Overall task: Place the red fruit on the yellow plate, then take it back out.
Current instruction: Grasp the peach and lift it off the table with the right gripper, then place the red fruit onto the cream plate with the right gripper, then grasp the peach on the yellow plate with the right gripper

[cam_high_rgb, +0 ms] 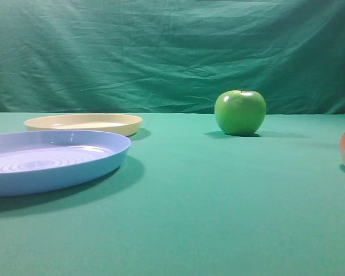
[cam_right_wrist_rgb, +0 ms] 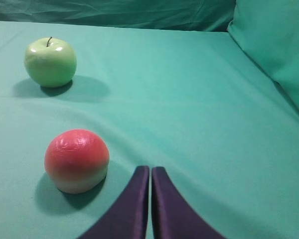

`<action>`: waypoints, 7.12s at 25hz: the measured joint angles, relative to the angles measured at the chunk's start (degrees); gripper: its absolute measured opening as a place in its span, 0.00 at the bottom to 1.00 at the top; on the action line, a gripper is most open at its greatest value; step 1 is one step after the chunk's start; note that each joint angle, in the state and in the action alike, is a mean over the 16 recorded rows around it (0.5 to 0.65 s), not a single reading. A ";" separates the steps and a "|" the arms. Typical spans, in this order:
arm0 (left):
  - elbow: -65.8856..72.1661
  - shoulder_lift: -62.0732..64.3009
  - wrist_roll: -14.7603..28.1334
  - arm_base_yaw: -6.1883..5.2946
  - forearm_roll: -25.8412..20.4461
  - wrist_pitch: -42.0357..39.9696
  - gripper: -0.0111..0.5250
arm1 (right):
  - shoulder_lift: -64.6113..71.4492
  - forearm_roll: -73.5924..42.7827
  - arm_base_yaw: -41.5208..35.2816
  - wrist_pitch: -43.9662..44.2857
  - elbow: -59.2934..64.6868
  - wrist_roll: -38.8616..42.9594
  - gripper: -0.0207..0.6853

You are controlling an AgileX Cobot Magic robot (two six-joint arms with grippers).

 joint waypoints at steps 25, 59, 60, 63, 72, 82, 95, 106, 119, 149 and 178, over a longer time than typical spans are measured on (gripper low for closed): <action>0.00 0.00 0.04 0.00 0.00 0.00 0.02 | 0.87 0.37 0.00 6.60 -9.42 0.00 0.03; 0.00 0.00 -0.02 0.00 0.00 0.00 0.02 | 63.10 -0.95 15.22 27.60 -43.20 -4.62 0.28; 0.00 0.00 -0.02 0.00 0.00 0.00 0.02 | 64.64 -1.18 15.66 26.81 -43.40 -4.49 0.34; 0.00 0.00 -0.02 0.00 0.00 0.00 0.02 | 68.98 -1.56 16.51 24.30 -43.86 -3.97 0.51; 0.00 0.00 -0.02 0.00 0.00 0.00 0.02 | 80.48 -1.75 16.76 16.59 -44.50 -2.20 0.92; 0.00 0.00 -0.02 0.00 0.00 0.00 0.02 | 89.71 -2.03 16.76 9.48 -44.95 -1.69 0.79; 0.00 0.00 -0.02 0.00 0.00 0.00 0.02 | 92.96 -3.56 17.44 15.35 -57.15 -1.48 0.33; 0.00 0.00 -0.02 0.00 0.00 0.00 0.02 | 97.48 -3.71 24.91 21.67 -81.36 -1.91 0.30; 0.00 0.00 -0.02 0.00 0.00 0.00 0.02 | 119.84 -3.63 37.70 20.31 -108.23 -4.46 0.28; 0.00 0.00 -0.02 0.00 0.00 0.00 0.02 | 130.36 -2.01 40.20 18.20 -117.79 -4.51 0.75; 0.00 0.00 -0.02 0.00 0.00 0.00 0.02 | 77.53 -4.64 36.44 46.46 -97.28 8.51 0.03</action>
